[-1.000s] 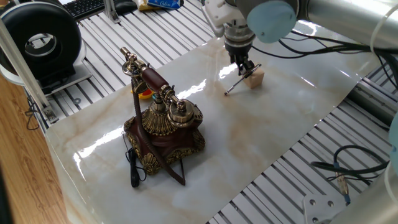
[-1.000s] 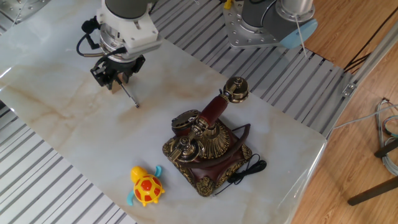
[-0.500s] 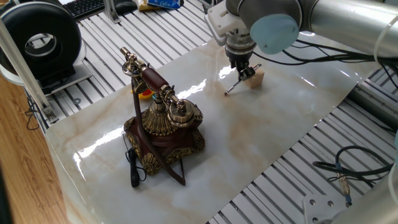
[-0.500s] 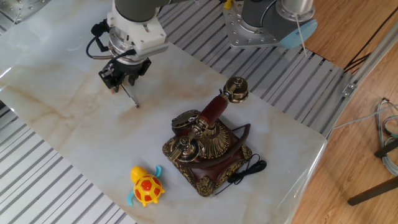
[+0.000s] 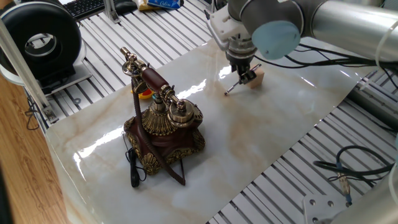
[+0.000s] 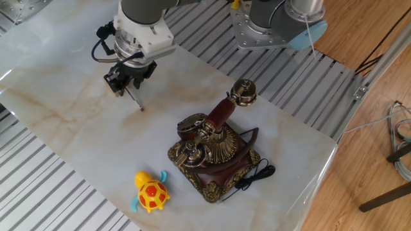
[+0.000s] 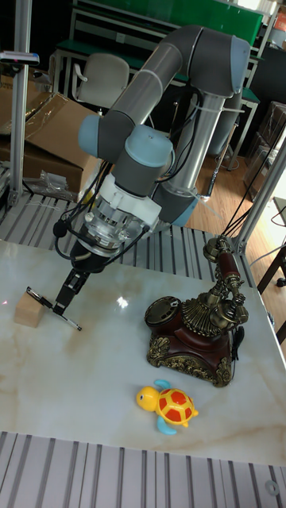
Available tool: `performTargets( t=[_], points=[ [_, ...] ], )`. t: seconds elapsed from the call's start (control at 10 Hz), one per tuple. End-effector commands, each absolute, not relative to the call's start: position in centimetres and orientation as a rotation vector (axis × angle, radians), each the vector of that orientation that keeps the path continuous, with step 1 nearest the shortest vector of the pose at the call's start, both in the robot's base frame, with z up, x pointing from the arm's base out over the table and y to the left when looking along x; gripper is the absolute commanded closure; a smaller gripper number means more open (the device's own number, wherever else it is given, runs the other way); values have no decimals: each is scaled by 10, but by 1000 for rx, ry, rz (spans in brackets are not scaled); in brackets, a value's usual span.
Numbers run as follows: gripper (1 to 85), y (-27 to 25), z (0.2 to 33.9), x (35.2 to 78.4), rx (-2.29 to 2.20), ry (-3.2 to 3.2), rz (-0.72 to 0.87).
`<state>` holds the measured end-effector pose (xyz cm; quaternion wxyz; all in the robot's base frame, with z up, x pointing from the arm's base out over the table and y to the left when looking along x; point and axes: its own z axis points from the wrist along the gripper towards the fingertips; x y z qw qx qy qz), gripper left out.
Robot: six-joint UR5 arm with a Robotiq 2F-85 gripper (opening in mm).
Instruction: Dial a number on an old rotary phone
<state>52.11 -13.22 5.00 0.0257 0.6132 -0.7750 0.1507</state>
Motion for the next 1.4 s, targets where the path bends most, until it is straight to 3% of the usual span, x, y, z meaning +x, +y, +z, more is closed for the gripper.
performTargets(
  t=[0.0,1.3],
  points=[
    [373,-140,43,519,1922,-2383,480],
    [383,-147,37,521,1974,-2332,529]
  ],
)
